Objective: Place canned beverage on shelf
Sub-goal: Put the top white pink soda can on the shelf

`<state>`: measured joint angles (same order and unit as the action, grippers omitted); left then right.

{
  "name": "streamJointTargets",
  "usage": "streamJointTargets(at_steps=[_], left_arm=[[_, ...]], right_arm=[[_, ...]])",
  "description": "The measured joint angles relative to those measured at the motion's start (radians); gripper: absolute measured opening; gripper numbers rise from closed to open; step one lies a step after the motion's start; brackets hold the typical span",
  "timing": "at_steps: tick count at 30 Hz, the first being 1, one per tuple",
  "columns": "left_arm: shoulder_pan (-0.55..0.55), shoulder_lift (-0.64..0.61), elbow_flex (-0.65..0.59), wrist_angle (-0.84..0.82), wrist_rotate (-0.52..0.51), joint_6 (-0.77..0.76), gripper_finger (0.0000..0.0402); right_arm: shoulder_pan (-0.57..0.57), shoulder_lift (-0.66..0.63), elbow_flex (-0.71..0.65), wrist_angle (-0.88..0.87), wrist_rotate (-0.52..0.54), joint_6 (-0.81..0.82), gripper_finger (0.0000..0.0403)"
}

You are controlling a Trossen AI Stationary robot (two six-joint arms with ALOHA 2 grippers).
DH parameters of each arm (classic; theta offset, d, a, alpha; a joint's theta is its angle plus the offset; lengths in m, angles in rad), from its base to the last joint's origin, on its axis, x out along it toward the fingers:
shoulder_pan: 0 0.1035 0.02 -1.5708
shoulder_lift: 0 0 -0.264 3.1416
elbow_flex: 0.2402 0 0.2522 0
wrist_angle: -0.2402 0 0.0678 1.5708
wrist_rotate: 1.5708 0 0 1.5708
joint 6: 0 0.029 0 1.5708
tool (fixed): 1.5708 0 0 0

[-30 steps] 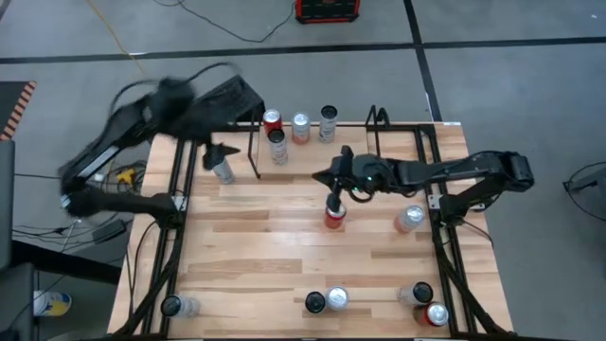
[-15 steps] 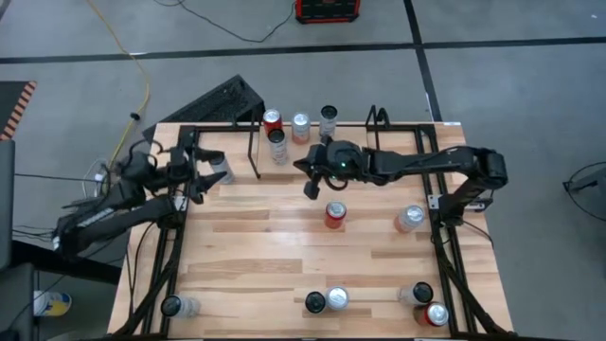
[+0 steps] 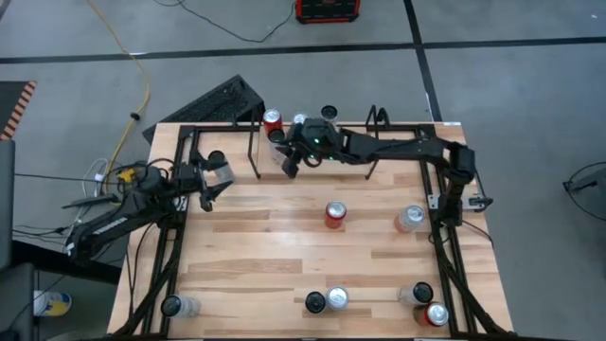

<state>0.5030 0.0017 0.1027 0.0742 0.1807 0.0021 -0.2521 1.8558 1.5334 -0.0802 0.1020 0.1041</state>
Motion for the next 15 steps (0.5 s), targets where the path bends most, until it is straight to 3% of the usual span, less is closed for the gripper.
streamJointTargets(at_steps=[9, 15], left_arm=[[0.0, 0.002, -0.062, 0.044, 0.019, -0.02, 0.0282], [-0.009, 0.002, -0.091, 0.048, 0.024, -0.075, 0.0282]], right_arm=[[-0.018, 0.088, 0.161, -0.078, 0.002, -0.029, 0.0289], [-0.034, 0.09, 0.175, -0.104, 0.008, -0.037, 0.0366]])
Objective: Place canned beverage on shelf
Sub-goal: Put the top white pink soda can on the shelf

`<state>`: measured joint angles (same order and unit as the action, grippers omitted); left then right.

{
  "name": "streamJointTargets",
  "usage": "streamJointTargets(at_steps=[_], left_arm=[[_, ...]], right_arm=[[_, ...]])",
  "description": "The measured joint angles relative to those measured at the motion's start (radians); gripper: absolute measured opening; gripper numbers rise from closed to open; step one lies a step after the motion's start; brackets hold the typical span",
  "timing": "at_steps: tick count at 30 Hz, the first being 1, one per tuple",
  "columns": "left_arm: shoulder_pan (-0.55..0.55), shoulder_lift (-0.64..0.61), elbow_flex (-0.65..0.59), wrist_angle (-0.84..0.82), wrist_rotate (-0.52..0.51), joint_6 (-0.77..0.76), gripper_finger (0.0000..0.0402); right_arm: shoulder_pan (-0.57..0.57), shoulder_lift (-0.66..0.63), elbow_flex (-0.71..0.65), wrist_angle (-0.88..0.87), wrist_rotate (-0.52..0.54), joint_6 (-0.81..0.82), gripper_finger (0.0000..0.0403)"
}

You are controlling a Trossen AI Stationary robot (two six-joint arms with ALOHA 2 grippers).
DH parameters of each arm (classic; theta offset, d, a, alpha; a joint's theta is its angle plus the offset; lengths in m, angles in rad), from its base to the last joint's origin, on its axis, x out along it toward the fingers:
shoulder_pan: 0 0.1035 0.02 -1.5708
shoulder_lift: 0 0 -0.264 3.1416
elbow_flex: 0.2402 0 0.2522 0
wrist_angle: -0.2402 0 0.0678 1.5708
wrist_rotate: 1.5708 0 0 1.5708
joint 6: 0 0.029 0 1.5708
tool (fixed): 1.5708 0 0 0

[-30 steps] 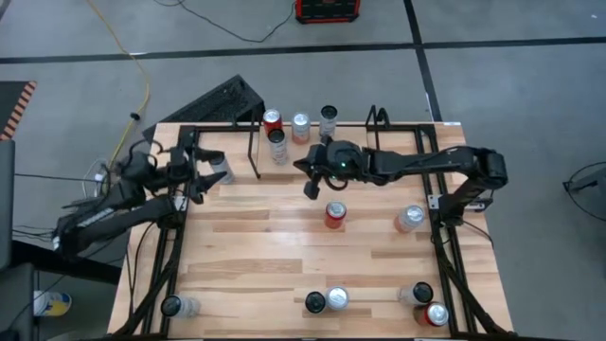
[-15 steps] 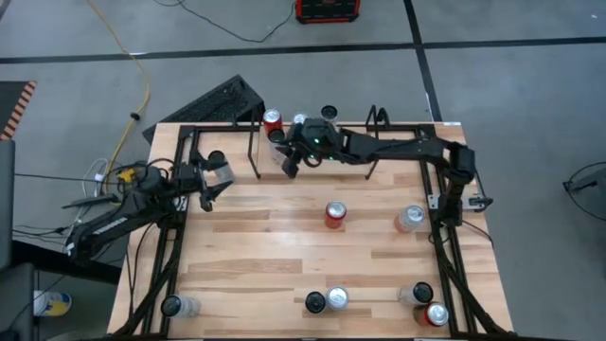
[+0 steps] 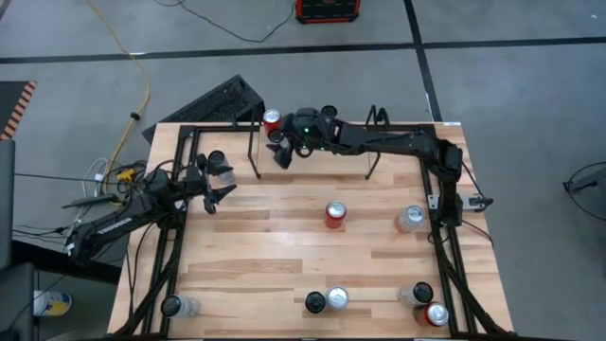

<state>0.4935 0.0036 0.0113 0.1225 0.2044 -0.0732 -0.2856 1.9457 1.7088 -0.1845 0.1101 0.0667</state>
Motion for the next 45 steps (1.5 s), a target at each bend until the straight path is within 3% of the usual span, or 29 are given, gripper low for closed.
streamJointTargets(at_steps=[4, 10, 18, 27, 45], left_arm=[[-0.051, 0.0, 0.0, 0.005, 0.049, -0.043, 0.0282], [-0.241, 0.0, 0.0, -0.018, 0.075, -0.104, 0.0282], [-0.432, 0.0, -0.001, -0.043, -0.036, -0.054, 0.0282], [-0.455, 0.005, 0.001, -0.096, -0.14, -0.054, 0.0282], [-0.455, 0.005, 0.002, -0.097, -0.142, -0.054, 0.0282]], right_arm=[[-0.014, 0.0, 0.0, -0.026, 0.0, 0.0, 0.0395], [-0.033, 0.0, 0.0, -0.04, -0.003, -0.015, 0.0393], [-0.037, 0.022, 0.001, -0.004, -0.004, -0.007, 0.0399], [-0.042, 0.023, 0.0, -0.02, 0.018, 0.003, 0.04], [-0.038, 0.077, -0.003, 0.038, 0.027, -0.022, 0.0399]])
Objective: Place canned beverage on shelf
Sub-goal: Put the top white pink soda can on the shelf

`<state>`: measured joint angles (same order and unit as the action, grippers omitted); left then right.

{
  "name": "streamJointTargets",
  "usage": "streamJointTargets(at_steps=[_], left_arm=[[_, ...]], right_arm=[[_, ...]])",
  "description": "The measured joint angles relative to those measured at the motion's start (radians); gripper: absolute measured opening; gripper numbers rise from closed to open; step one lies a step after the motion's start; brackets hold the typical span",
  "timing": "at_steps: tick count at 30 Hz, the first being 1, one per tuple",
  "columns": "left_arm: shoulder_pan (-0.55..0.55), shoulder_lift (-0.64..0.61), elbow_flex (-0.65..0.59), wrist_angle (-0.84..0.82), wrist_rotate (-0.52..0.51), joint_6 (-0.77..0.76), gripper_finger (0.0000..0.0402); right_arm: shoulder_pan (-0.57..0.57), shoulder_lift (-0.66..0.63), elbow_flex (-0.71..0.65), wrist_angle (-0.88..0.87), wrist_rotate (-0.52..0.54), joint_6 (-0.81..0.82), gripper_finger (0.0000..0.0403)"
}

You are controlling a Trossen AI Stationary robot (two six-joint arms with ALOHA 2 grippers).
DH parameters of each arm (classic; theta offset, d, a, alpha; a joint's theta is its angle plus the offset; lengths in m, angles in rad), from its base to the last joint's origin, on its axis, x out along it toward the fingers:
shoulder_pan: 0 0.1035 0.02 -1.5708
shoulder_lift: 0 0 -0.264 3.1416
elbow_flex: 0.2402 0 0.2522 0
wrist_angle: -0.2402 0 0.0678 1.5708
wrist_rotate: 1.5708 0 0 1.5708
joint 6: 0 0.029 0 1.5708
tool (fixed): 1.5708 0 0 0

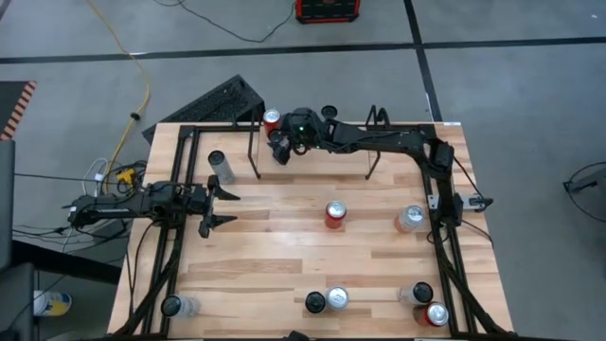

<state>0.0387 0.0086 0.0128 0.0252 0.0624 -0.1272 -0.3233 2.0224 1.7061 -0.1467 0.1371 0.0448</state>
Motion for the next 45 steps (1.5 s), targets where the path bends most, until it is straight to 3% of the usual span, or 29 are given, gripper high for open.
streamJointTargets(at_steps=[16, 27, 45], left_arm=[[0.0, 0.0, 0.0, 0.0, 0.001, 0.0, 0.0282], [0.0, 0.0, 0.0, -0.001, 0.001, 0.0, 0.0282], [0.0, 0.004, 0.001, -0.001, 0.001, 0.0, 0.0282]], right_arm=[[0.0, 0.025, 0.0, 0.022, 0.026, 0.015, 0.0281], [0.023, -0.016, 0.002, -0.05, 0.022, 0.029, 0.0279], [0.027, -0.342, -0.02, -0.389, 0.067, 0.015, 0.0279]])
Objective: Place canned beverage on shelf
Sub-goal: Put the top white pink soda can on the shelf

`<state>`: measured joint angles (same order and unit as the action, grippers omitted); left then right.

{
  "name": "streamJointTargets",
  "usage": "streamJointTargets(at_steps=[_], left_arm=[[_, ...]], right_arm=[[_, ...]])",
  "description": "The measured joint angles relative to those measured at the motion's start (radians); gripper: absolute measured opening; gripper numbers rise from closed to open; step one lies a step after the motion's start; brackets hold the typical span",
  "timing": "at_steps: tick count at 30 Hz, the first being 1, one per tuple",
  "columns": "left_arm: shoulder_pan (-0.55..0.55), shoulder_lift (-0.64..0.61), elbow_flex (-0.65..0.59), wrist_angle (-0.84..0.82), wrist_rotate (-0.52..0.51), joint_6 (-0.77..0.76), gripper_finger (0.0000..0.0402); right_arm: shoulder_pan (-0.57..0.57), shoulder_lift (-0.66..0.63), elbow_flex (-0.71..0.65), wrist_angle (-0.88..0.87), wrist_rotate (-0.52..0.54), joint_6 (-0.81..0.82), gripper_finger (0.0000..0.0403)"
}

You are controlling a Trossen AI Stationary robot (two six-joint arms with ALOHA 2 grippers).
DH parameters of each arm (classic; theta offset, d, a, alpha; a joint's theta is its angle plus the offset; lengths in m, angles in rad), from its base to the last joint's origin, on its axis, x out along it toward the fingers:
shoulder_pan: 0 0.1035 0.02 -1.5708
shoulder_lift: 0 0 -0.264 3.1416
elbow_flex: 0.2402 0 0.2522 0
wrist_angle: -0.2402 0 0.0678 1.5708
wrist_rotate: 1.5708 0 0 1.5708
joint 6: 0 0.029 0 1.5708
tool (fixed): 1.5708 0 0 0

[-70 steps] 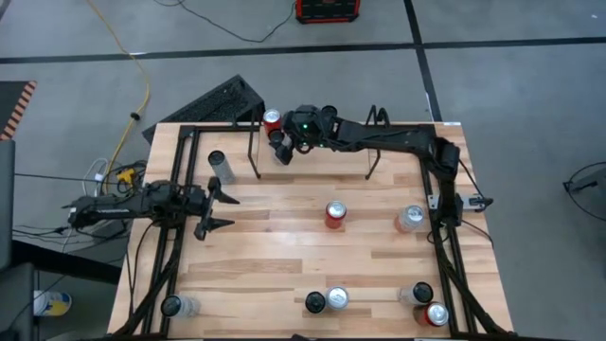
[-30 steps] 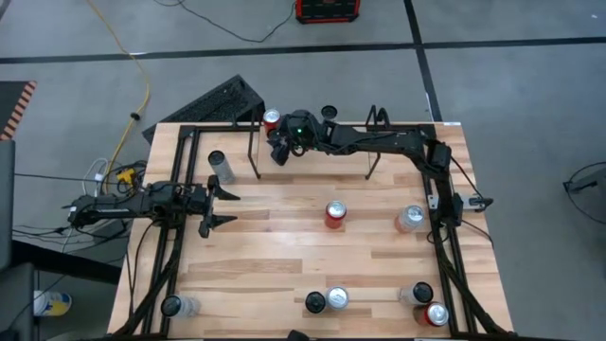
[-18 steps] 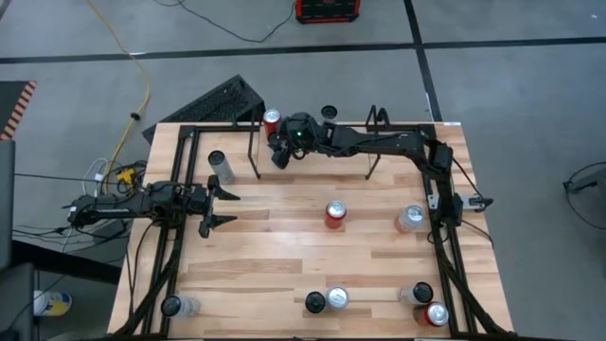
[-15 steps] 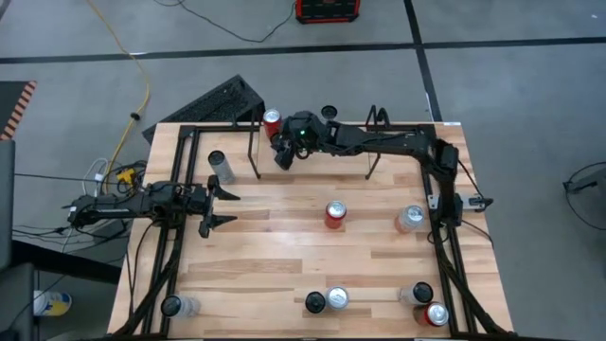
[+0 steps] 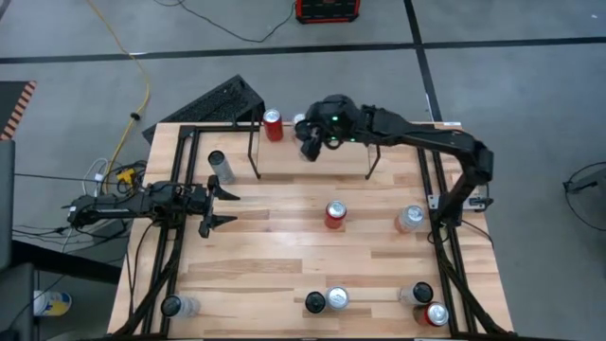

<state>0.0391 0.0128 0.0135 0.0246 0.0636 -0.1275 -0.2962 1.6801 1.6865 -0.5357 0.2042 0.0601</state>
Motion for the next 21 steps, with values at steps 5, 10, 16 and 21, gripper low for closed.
streamJointTargets(at_steps=[5, 10, 16, 21], left_arm=[[0.0, 0.0, 0.0, 0.0, -0.001, 0.0, 0.0282], [0.0, 0.0, 0.0, 0.0, -0.001, 0.0, 0.0282], [0.0, 0.0, 0.0, 0.0, -0.001, 0.0, 0.0282], [0.0, 0.0, 0.0, 0.0, -0.001, 0.0, 0.0282]], right_arm=[[-0.018, -0.119, -0.107, -0.013, 0.051, 0.009, 0.0279], [-0.06, -0.223, -0.255, 0.04, 0.12, 0.051, 0.0279], [-0.135, -0.277, -0.425, 0.123, 0.122, 0.109, 0.0279], [-0.193, -0.278, -0.483, 0.152, 0.121, 0.126, 0.0279]])
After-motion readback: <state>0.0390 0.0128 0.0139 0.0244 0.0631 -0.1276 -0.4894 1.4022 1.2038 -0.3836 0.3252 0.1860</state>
